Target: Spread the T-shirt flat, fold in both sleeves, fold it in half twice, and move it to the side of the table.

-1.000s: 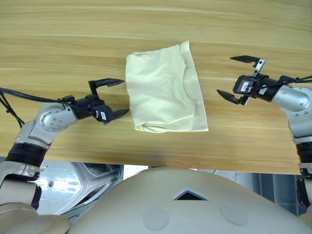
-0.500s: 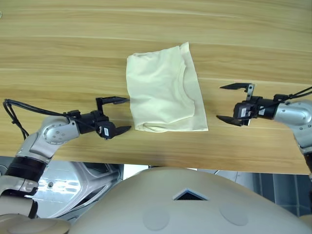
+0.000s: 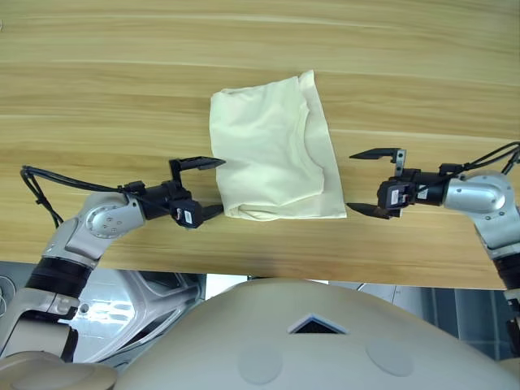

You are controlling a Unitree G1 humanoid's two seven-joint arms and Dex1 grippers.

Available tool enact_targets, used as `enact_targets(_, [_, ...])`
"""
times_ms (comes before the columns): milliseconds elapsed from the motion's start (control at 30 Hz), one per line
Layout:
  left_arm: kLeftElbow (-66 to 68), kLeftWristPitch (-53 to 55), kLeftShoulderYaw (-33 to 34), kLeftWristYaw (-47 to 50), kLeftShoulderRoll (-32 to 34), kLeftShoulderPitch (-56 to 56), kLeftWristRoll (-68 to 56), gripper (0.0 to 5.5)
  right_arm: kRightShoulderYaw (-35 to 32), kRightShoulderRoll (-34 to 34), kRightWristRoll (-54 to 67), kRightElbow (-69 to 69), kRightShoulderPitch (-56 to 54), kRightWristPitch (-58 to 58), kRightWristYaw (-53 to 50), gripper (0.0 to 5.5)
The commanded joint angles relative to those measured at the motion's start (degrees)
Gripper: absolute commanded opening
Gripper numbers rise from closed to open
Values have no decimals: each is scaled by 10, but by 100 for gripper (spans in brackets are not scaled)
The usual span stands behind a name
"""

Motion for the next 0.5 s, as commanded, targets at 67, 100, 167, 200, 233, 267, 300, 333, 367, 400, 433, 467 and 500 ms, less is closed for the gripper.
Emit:
enact_targets(67, [6, 2, -5, -4, -4, 1, 19, 540, 37, 22, -55, 25, 7, 21, -1, 539])
enact_targets(100, [5, 2, -6, -4, -4, 2, 19, 540, 41, 26, -57, 26, 6, 19, -3, 539])
enact_targets(167, [4, 2, -7, -5, -6, 2, 18, 540, 51, 32, -60, 25, 4, 17, -3, 539])
enact_targets(200, [3, 2, -7, -5, -6, 2, 18, 540, 54, 34, -61, 24, 3, 17, -3, 539])
enact_targets(233, [3, 1, -7, -5, -7, 1, 19, 540, 57, 36, -61, 22, 3, 17, -2, 539])
enact_targets(267, [4, 1, -8, -5, -8, 0, 20, 540, 60, 38, -61, 20, 2, 17, -2, 539])
enact_targets(300, [4, 0, -8, -5, -9, 0, 21, 540, 62, 38, -61, 19, 2, 17, -2, 539])
enact_targets(333, [4, 0, -8, -5, -9, -1, 21, 540, 65, 39, -60, 16, 2, 16, -1, 539])
enact_targets(367, [4, -2, -9, -5, -10, -2, 21, 540, 67, 39, -59, 13, 2, 16, -1, 539])
enact_targets(400, [7, -4, -9, -4, -14, -5, 22, 522, 70, 40, -56, 9, 2, 14, 0, 540])
enact_targets(433, [10, -6, -10, -3, -17, -8, 24, 512, 72, 41, -55, 5, 2, 14, 1, 540])
enact_targets(467, [13, -7, -11, -2, -19, -11, 27, 492, 75, 42, -55, 3, 1, 14, 0, 540])
enact_targets(500, [14, -8, -12, -3, -20, -12, 28, 481, 78, 43, -56, 1, 0, 14, 0, 540])
